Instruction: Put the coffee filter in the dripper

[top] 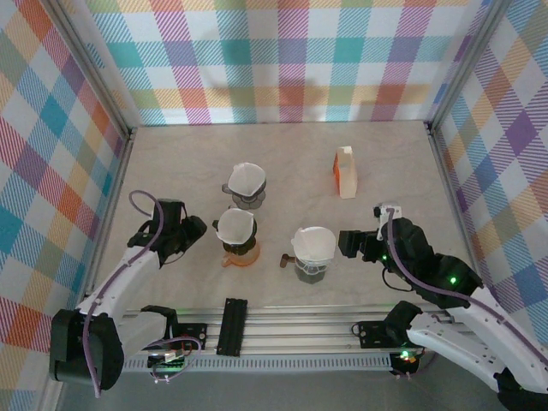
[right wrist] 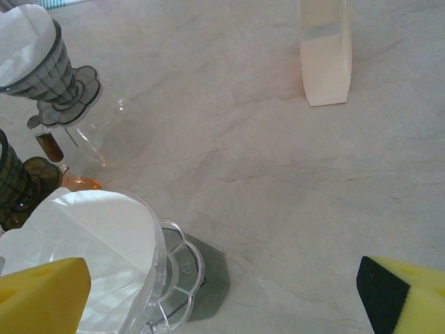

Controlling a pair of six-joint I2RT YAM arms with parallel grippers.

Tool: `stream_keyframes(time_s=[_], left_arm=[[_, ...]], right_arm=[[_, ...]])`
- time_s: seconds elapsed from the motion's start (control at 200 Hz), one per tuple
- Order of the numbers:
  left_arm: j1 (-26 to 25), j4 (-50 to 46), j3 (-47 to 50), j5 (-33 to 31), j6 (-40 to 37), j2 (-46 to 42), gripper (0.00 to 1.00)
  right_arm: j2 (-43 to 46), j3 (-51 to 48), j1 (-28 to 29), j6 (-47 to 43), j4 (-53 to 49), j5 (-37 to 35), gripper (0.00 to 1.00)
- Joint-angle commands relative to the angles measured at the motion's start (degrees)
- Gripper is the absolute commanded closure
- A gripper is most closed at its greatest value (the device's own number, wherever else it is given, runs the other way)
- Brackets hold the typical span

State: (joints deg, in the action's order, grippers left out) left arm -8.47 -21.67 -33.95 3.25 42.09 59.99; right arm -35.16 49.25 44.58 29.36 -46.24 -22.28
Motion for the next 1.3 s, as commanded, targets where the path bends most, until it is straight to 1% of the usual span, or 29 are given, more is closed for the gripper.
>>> stream_keyframes(time_s=[0.0,0.05,0.135,0.215,0.24,0.285,0.315,0.33,0.35,0.425,0.5,0.555,0.635,0.645,0.65,0.655,0.67,0.73,0.78,0.855,1.0,1.035,1.055,1.09,1.115,1.185,1.295], left_arm=[[0.36,0.21,-0.28,-1.49,1.63,-2.4,0.43],[0.38,0.88,-0.85,-2.27,1.38,-3.59,0.4],[0.38,2.55,-2.18,-4.12,0.63,-7.02,0.38],[0.25,5.17,-1.92,-8.71,-1.57,-11.18,0.35],[0.29,7.81,-1.34,-10.68,-2.41,-12.46,0.34],[0.1,9.83,-0.03,-14.66,-3.65,-14.25,0.26],[0.04,11.43,1.08,-17.67,-4.65,-15.02,0.18],[0.07,12.37,1.54,-18.78,-5.5,-15.17,0.14],[0.1,13.51,2.12,-20.16,-7.05,-15.12,0.13],[0.15,17.66,2.93,-24.28,-13.96,-12.77,0.13],[0.18,22.09,2.86,-26.31,-22.95,-8.77,0.12],[0.3,25.24,3.29,-28.18,-26.84,-6.15,0.1],[0.44,30.23,4.8,-28.39,-32.21,-2.1,0.1],[0.46,30.91,4.96,-28.32,-33.05,-1.5,0.08],[0.47,31.21,5.09,-28.22,-33.26,-1.21,0.04],[0.47,31.49,5.19,-28.17,-33.72,-0.94,0.02],[0.39,32.18,5.34,-28.25,-34.8,-0.1,0.0],[0.51,34.62,5.73,-30.1,-37.07,3.46,0.0],[0.68,38.13,6.72,-29.68,-38.45,5.79,0.0],[0.83,44.5,8.46,-27.0,-39.14,9.49,0.0],[1.06,52.92,7.48,-28.81,-40.68,20.22,0.0],[1.26,52.22,6.18,-28.66,-40.43,21.48,0.0],[1.55,53.61,6.05,-28.05,-40.26,22.27,0.0],[2.54,54.47,5.67,-24.85,-39.48,23.45,0.0],[2.91,55.61,5.61,-23.82,-39.3,24.26,0.0],[3.08,58.48,5.8,-22.94,-39.48,27.15,0.0],[3.58,59.99,6.75,-20.27,-39.83,27.03,0.0]], right_arm=[[0.44,-1.47,-0.19,0.33,1.12,-2.86,0.01],[0.43,-1.74,-0.19,0.18,1.31,-3.85,0.01],[0.65,-1.85,-0.19,-0.6,1.74,-3.76,0.01],[1.02,-1.97,-0.19,-1.31,2.13,-3.43,0.01],[1.14,-2.04,-0.21,-1.54,2.29,-3.53,0.01],[1.63,-2.5,-0.2,-1.81,2.55,-3.62,0.01],[2.1,-2.98,-0.19,-1.87,2.98,-3.71,0.01],[2.26,-3.3,-0.15,-1.88,3.19,-3.73,0.01],[2.54,-3.68,-0.16,-1.91,3.44,-3.82,0.01],[3.59,-4.88,-0.19,-1.45,4.25,-3.78,0.01],[4.14,-5.38,-0.26,-1.64,4.98,-3.41,0.01],[4.3,-5.57,-0.19,-1.81,5.29,-3.47,0.01],[4.16,-5.69,-0.24,-1.94,5.54,-3.34,0.01],[4.18,-5.73,-0.2,-1.94,5.52,-3.3,0.01],[4.16,-5.74,-0.2,-1.99,5.45,-3.3,0.01],[4.1,-5.7,-0.2,-2.01,5.45,-3.25,0.01],[4.05,-5.62,-0.18,-2.13,5.37,-3.22,0.01],[4.05,-5.44,-0.19,-2.49,5.01,-3.17,0.01],[4.26,-5.3,-0.21,-2.88,4.64,-3.44,0.01],[4.73,-5.37,-0.19,-2.82,4.1,-4.72,0.01],[5.37,-4.45,-0.18,-2.6,2.73,-5.67,0.01],[5.38,-4.13,-0.17,-2.64,2.17,-6.27,0.01],[5.45,-4.1,-0.23,-2.65,2.11,-6.7,0.01],[5.37,-3.79,-0.2,-2.7,1.6,-7.34,0.01],[5.38,-3.6,-0.19,-2.68,1.17,-8.21,0.01],[5.1,-3.28,-0.21,-1.47,0.41,-10.52,0.01],[4.7,-3.48,-0.18,-0.81,0.77,-11.92,0.01]])
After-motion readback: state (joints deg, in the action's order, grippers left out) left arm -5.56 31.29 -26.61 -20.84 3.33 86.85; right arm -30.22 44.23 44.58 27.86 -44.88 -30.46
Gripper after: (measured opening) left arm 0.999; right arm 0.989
